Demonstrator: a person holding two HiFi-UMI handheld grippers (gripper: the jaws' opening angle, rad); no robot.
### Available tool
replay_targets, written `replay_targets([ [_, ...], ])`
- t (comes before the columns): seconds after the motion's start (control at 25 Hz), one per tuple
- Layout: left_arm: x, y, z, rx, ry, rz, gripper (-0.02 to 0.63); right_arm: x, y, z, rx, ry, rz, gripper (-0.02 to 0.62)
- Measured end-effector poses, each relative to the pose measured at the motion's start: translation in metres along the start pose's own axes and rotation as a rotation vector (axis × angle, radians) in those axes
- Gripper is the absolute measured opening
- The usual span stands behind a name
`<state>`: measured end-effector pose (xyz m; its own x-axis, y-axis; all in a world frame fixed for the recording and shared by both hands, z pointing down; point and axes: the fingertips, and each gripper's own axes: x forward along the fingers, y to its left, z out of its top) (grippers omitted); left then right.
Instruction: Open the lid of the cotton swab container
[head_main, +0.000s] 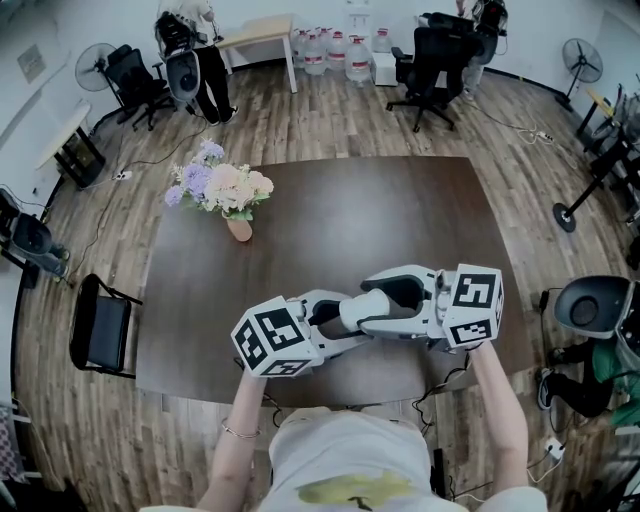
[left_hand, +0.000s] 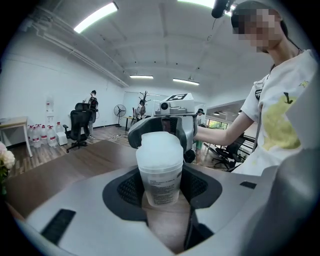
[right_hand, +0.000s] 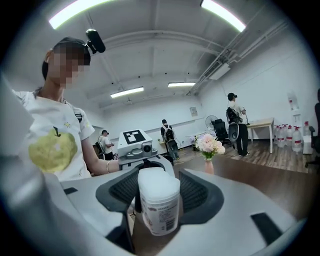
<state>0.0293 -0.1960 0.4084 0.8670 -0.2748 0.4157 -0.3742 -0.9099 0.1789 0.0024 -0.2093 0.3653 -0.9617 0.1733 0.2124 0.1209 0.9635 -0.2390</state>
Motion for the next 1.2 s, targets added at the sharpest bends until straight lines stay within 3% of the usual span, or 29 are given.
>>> replay_targets([
  [0.2,0.0,0.002,-0.002,-0.008,-0.007,0.01,0.21,0.001,-0.005,-0.002,0.064,-0.03,-0.005,0.259],
  [0.36,0.005,0.008,-0.008,0.09,0.042,0.078,0.206,0.0,-0.013,0.004,0.209,-0.131,0.014,0.253],
  [0.44,0.007,0.006,-0.009,0.082,0.032,0.068,0.206,0.0,-0.012,0.002,0.233,-0.131,0.011,0.253],
  [0.96,0.005,0.017,-0.013,0.216,0.061,0.17,0.207,0.004,-0.03,0.007,0.509,-0.196,0.007,0.253],
  [1.2,0.004,0.019,-0.016,0.268,0.063,0.198,0.207,0.006,-0.032,0.007,0.558,-0.195,0.013,0.253],
])
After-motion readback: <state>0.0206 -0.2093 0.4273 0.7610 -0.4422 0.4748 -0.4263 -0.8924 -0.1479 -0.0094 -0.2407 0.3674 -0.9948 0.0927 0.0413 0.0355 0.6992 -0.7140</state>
